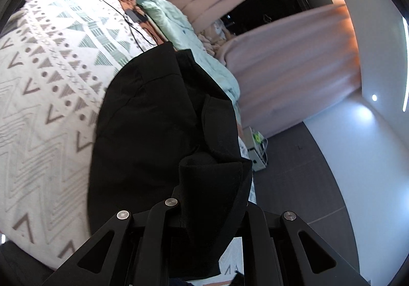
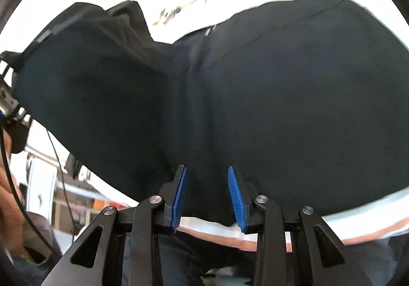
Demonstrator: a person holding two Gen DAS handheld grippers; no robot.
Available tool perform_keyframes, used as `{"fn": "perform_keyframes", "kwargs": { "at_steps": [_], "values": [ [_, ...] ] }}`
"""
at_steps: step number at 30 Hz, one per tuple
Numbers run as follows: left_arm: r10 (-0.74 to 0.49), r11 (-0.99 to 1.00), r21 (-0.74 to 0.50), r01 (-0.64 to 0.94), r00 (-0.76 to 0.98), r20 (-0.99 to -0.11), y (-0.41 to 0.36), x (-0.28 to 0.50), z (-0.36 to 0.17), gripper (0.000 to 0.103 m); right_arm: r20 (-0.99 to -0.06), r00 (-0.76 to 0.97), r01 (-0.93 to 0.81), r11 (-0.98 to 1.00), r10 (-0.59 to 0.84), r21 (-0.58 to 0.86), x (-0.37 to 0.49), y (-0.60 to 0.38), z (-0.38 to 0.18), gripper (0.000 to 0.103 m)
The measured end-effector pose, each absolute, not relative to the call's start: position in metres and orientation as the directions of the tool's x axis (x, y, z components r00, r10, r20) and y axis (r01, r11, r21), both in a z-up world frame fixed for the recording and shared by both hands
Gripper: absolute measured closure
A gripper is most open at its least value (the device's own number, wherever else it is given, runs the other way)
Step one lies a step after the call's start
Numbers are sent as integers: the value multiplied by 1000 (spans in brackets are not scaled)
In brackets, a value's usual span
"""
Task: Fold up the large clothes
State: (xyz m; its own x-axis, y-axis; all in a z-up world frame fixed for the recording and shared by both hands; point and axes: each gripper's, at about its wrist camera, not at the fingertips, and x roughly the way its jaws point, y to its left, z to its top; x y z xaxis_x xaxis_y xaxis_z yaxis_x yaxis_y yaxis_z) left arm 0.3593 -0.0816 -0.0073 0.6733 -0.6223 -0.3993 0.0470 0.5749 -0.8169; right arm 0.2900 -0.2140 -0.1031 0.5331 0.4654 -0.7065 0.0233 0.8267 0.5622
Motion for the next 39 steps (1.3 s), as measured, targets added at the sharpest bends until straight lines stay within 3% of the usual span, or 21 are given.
{"fn": "perform_keyframes", "kwargs": {
  "at_steps": [8,23,24,26,28,30,32,37,39],
  "values": [
    [-700,587,-804,92,558,-447,-165,380,-24,91,-665,665,157,807,340,570,247,-309,-70,69],
    [-763,617,-781,96,318,-563,-277,369,-90,91,-708,674,334,767,211,548,191,-388,-78,69],
    [-765,621,-776,112,301,-569,-282,369,-90,88,-707,676,338,765,208,548,191,-391,-77,69],
    [-770,629,-758,173,271,-578,-294,367,-86,72,-705,679,345,760,203,551,189,-394,-77,69],
    [-791,608,-767,206,243,-562,-296,364,-83,43,-700,684,351,748,206,564,177,-399,-77,69],
    [-808,584,-787,200,245,-537,-288,362,-82,33,-689,690,351,730,222,587,173,-406,-80,54],
    [-800,588,-793,162,262,-540,-271,363,-81,31,-672,704,345,716,231,607,175,-405,-80,46],
    [-765,614,-781,111,325,-555,-224,360,-76,30,-646,711,301,709,279,638,188,-395,-81,42],
    [-743,634,-768,94,350,-571,-203,356,-73,30,-633,719,292,700,288,651,195,-391,-82,26]
  ]
}}
